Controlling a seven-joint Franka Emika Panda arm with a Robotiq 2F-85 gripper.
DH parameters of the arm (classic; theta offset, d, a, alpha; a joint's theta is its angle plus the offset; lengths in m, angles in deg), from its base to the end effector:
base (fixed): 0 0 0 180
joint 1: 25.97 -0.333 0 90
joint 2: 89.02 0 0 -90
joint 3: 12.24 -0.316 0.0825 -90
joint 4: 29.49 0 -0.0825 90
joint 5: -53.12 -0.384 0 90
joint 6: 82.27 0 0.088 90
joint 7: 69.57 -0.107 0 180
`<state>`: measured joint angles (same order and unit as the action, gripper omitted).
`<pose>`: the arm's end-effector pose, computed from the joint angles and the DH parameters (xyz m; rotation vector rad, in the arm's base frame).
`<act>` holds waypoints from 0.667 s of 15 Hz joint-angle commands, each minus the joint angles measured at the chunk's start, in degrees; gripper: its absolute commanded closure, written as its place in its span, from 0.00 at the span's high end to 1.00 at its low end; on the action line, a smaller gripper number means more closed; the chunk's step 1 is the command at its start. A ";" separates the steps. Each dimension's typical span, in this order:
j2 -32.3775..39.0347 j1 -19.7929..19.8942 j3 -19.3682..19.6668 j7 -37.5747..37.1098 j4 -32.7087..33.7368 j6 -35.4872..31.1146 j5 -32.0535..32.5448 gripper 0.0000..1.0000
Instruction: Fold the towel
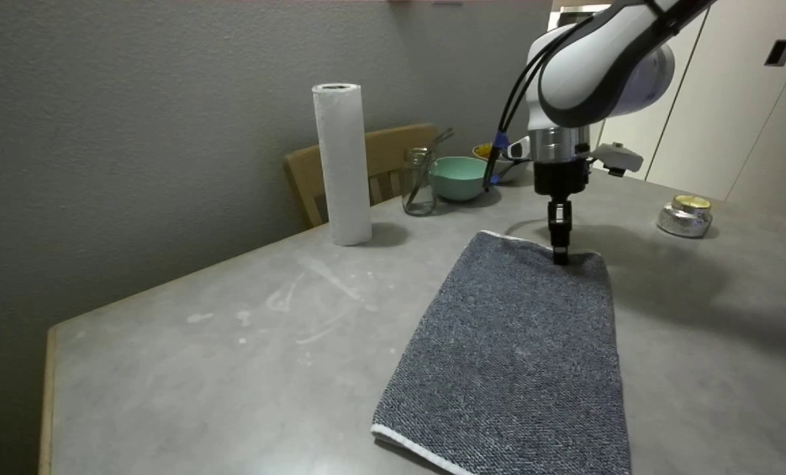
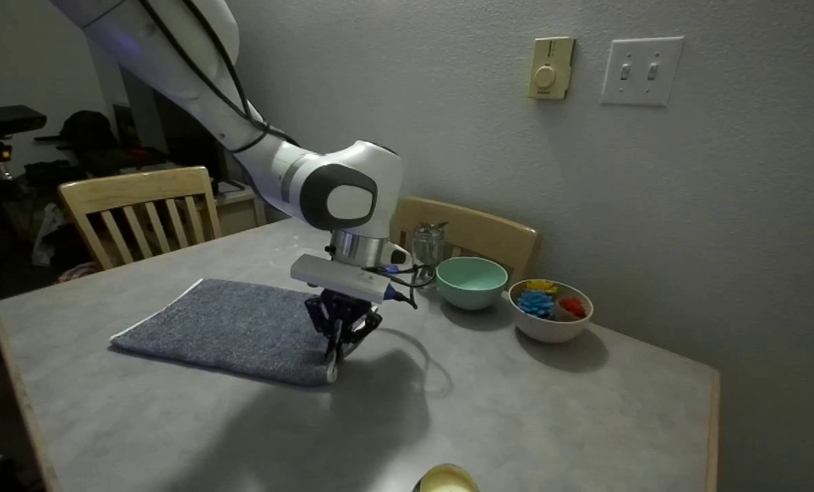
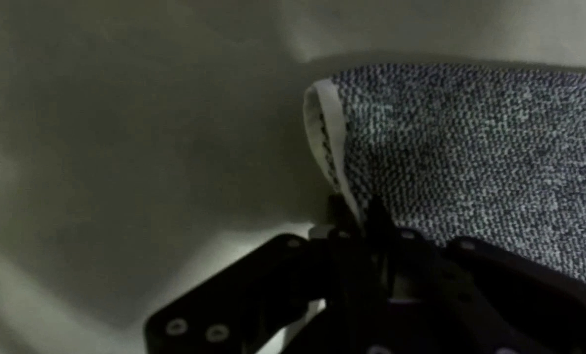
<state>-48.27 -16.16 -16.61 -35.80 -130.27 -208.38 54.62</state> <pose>0.6258 -0.0627 0.1438 -2.9058 -0.7435 0.3626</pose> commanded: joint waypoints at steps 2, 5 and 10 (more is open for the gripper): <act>1.52 2.67 -2.04 4.92 -0.50 -1.10 -3.73 0.02; -0.26 1.99 -1.46 2.23 -1.55 0.26 -5.61 0.02; -6.81 -3.60 1.79 -16.04 -6.68 -0.68 -3.61 0.02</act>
<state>-49.51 -16.23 -16.91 -42.08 -131.55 -208.26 50.28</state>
